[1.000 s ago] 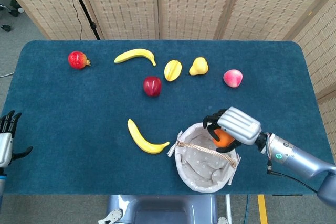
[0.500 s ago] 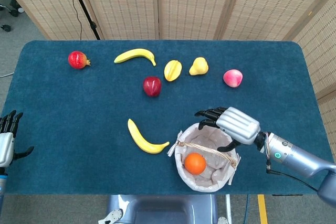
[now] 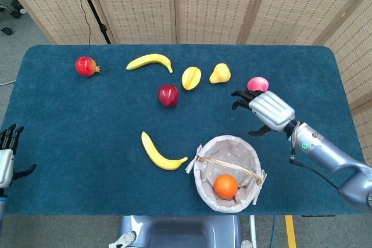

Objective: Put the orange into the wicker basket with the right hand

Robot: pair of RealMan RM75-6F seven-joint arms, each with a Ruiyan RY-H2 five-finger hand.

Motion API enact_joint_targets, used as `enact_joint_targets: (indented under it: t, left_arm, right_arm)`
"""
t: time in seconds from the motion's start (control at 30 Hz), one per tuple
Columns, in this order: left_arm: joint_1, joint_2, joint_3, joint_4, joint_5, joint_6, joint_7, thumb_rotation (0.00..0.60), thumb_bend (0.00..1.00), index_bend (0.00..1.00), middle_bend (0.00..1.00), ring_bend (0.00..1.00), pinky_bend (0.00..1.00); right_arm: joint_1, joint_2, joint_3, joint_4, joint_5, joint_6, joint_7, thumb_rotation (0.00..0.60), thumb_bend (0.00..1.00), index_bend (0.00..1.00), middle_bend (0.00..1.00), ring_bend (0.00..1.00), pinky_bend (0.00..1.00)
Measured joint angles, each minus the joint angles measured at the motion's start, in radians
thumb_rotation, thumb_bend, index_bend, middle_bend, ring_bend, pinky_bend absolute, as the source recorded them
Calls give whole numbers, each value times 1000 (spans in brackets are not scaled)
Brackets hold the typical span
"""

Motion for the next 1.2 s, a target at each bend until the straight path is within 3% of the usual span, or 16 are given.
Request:
enact_joint_targets:
  t: [0.2,0.43,0.63,0.87,1.2]
  left_arm:
    - [19,15,8,-10,7,26,5,600,153,87,0,0,0]
    - [45,43,11,-20,12,65,8,600,152,89,0,0,0]
    - [63,55,22,-29,29,91,10,600,156,91,0,0,0]
    - [79,63,30,-33,50,118,3,600,152,91,0,0,0]
    - [106,71,43,-29,89,171,-10,600,153,91,0,0,0]
  right_arm:
    - [-21,-92,18,161,85,-30,-85,600,13,319,142,202,280]
    - [-146,-88,19,197,176,57,-172,600,34,329,142,201,280]
    - [-276,-28,9,136,245,165,-227,600,43,344,149,202,280]
    - [-433,50,-13,-13,278,334,-302,600,50,350,150,203,280]
    - [-647,56,-77,-94,286,518,-362,600,50,356,151,203,280]
